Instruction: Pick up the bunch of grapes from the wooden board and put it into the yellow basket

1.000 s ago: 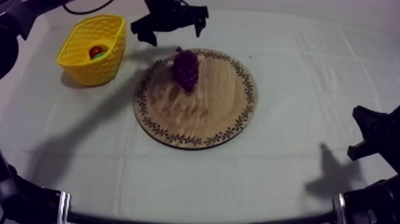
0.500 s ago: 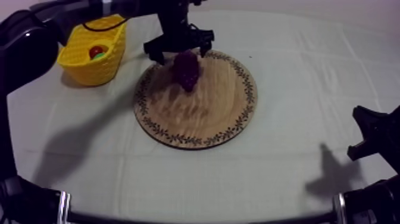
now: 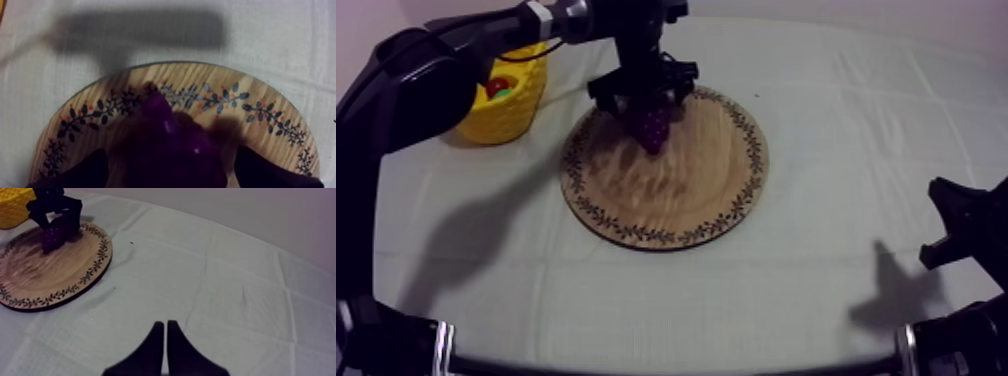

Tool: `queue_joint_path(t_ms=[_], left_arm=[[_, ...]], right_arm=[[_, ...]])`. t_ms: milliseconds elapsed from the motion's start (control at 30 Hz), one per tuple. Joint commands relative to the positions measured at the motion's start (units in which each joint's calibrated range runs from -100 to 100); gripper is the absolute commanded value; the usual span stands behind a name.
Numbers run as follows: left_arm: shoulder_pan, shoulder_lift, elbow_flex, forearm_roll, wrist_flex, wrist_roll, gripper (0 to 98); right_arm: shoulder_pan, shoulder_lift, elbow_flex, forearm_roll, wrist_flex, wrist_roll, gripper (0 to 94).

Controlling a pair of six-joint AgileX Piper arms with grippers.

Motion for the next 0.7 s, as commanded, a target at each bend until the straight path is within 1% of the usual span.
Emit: queue_joint_path(t_ms=[0, 100, 200, 267, 367, 433, 567, 667], left_arm=[[0.04, 0.28, -0.38, 0.05, 0.48, -0.05, 95.0], [0.21, 0.85, -0.74, 0.10, 1.32, -0.32, 93.6], [0.59, 1.52, -1.02, 0.00, 2.17, -0.74, 88.1], [0.87, 1.91, -1.10, -0.26, 2.47, -0.92, 81.9], [1.35, 2.34, -1.11, -0.95, 2.66, -1.38, 67.3], [1.56, 2.51, -1.09, -1.39, 2.71, -1.56, 59.6], [1.62, 2.80, -1.20, -1.82, 2.48, -1.80, 50.1], [1.42, 2.52, -0.82, -2.05, 1.47, -1.95, 46.0]], right_arm=[[0.02, -0.01, -0.03, 0.01, 0.00, 0.01, 0.4], [0.02, -0.01, -0.03, 0.01, 0.00, 0.01, 0.4], [0.02, -0.01, -0.03, 0.01, 0.00, 0.01, 0.4], [0.02, -0.01, -0.03, 0.01, 0.00, 0.01, 0.4], [0.02, -0.01, -0.03, 0.01, 0.00, -0.01, 0.4], [0.02, -0.01, -0.03, 0.01, 0.00, 0.00, 0.4], [0.02, -0.01, -0.03, 0.01, 0.00, 0.01, 0.4], [0.02, -0.01, -0.03, 0.01, 0.00, 0.01, 0.4]])
